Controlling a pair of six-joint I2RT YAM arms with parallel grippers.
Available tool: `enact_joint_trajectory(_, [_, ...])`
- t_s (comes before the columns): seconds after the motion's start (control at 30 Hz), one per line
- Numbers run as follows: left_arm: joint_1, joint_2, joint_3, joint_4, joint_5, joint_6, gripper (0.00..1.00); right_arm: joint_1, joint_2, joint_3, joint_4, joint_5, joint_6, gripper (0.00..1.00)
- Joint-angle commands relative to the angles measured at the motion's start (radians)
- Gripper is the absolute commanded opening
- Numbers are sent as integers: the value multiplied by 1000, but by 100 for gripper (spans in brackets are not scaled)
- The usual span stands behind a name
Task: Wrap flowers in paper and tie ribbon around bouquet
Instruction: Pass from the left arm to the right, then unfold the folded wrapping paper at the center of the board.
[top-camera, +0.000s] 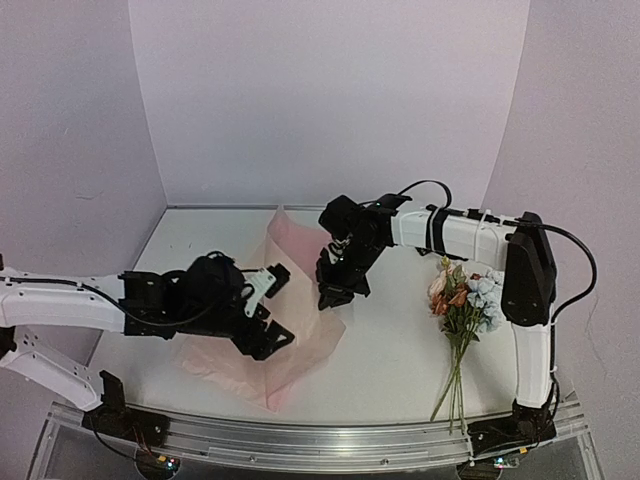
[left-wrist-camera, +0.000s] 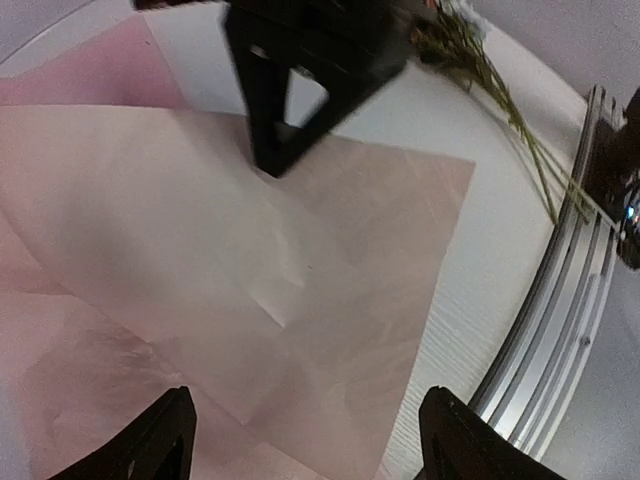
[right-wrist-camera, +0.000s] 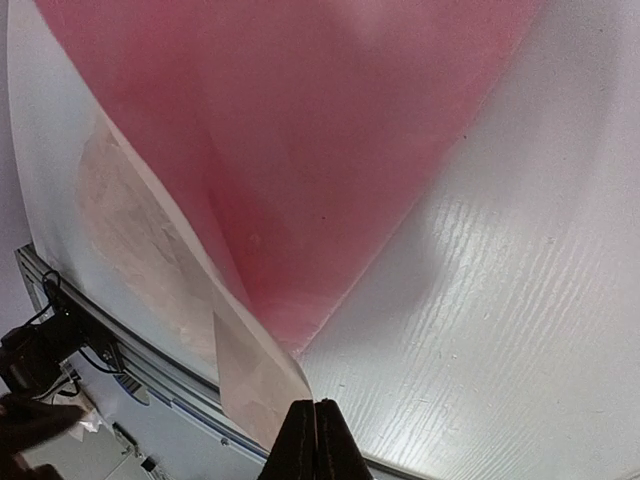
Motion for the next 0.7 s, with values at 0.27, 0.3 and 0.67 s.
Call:
enact_joint_trajectory(0.27, [510,21,-109,300,367,-442,75,38,-159,-109,51,218,20,0])
enact_joint_trajectory(0.3, [541,38,-125,350,396,-481,75,40,-165,-117,52,232,24,0])
enact_joint_trajectory(0.67, [625,305,-203,722,570,-723,76,51,-242,-187,56,348,72,0])
